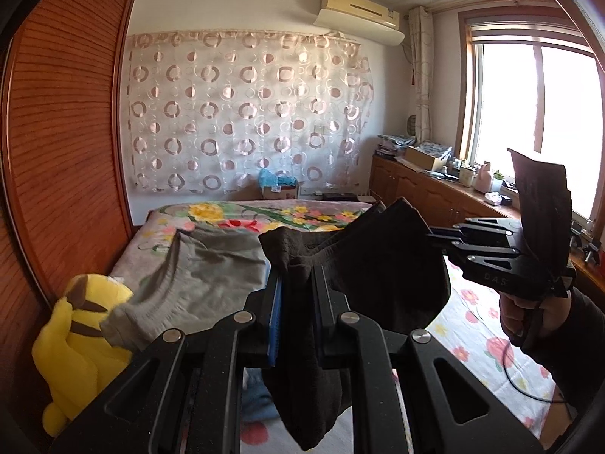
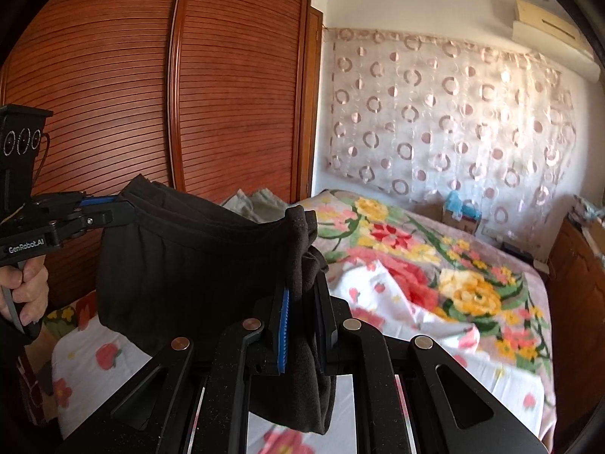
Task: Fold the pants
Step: 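Carry the held black shorts with the left gripper over to the jeans stack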
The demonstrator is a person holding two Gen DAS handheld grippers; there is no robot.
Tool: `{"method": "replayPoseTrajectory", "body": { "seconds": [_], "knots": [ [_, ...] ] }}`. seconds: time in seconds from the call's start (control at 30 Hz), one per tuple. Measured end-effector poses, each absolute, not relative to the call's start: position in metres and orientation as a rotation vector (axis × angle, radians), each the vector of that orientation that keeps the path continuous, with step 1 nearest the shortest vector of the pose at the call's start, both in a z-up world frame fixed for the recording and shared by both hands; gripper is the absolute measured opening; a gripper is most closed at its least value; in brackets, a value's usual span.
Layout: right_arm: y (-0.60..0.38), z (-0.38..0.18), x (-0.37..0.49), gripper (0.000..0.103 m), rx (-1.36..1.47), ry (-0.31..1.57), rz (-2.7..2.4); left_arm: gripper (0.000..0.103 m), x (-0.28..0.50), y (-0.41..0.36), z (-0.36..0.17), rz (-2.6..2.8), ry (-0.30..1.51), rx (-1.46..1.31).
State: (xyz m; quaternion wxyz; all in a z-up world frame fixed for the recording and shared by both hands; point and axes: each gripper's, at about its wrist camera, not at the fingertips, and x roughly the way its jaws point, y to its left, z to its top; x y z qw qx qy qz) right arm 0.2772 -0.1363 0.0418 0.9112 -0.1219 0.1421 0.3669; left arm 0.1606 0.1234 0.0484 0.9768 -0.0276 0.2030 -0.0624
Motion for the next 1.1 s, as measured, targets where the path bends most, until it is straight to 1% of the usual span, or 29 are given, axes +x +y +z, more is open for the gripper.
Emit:
{"method": "replayPoseTrajectory", "body": {
  "seconds": [0.3,0.6,1.1],
  "knots": [
    [-0.125,0.067,0.304,0.011,-0.266,0.202,0.766,0.015,0.171,0.140,0.065,-0.071,0.366,-0.036],
    [-0.103,0.053,0.321,0.011,-0.317,0.147,0.790,0.015,0.170,0.151,0.063,-0.011,0.355,-0.042],
    [-0.047,0.046,0.387,0.011,-0.386,0.161,0.872,0.015,0.178,0.183,0.033,0.116,0.415,-0.116]
  ]
}}
